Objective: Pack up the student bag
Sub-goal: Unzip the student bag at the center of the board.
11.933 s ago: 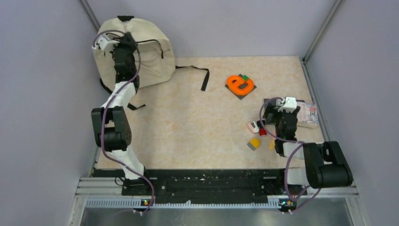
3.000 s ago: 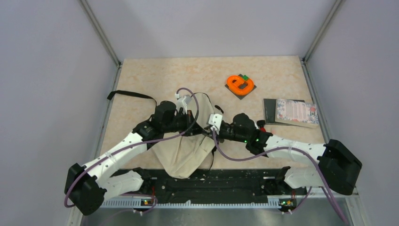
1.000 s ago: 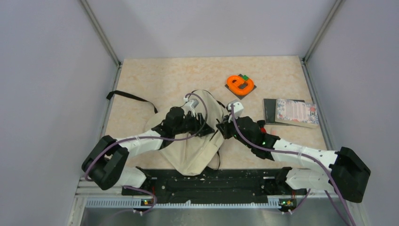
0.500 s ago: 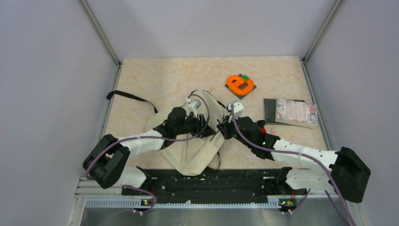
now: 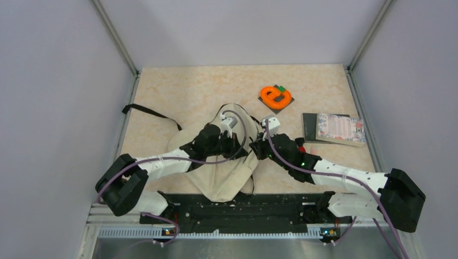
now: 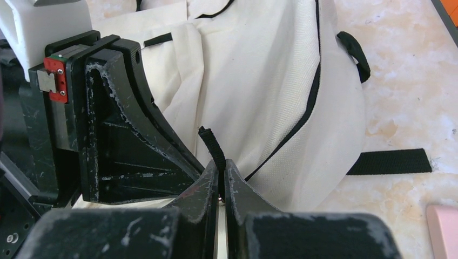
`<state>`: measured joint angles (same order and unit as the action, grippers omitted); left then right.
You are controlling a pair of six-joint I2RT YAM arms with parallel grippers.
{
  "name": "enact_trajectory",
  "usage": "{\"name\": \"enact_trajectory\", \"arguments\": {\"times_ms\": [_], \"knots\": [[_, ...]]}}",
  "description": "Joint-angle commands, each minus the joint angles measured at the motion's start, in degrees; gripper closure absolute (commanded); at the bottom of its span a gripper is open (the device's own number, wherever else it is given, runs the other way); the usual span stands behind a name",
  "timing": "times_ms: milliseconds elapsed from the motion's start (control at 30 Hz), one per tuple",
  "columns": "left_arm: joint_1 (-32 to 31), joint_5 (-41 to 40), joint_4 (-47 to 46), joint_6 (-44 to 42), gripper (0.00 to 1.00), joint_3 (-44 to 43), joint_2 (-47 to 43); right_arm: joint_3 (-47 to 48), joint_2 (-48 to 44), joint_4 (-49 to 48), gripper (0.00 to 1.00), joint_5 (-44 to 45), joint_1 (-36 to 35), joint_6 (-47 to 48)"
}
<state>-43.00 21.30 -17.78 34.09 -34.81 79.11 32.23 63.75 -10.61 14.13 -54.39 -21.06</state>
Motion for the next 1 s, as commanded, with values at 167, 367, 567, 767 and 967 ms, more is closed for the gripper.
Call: {"name": "enact_trajectory", "arguments": {"times_ms": [167, 367, 567, 767, 967], "knots": [[-1.5, -5.4, 3.0, -3.1, 1.00, -2.0, -3.3, 1.8, -1.1, -0.3, 1.00, 6.4, -0.5, -1.0], [-1.6, -5.6, 4.4, -6.0, 1.00, -1.2, -6.0, 3.4, -1.0, 2.4, 1.00, 11.2, -0.5, 1.2], [-2.5, -5.8, 11.4, -10.3, 1.00, -3.5, -6.1, 6.6, -0.2, 6.4, 1.00, 13.4, -0.3, 5.8], [-2.8, -6.2, 13.4, -11.7, 1.00, -3.1, -7.8, 9.2, 0.8, 8.9, 1.00, 9.7, 3.0, 7.5], [-3.1, -6.3, 15.3, -12.2, 1.00, -2.4, -8.4, 11.6, 2.6, 8.5, 1.00, 4.1, 7.5, 7.8]]}}
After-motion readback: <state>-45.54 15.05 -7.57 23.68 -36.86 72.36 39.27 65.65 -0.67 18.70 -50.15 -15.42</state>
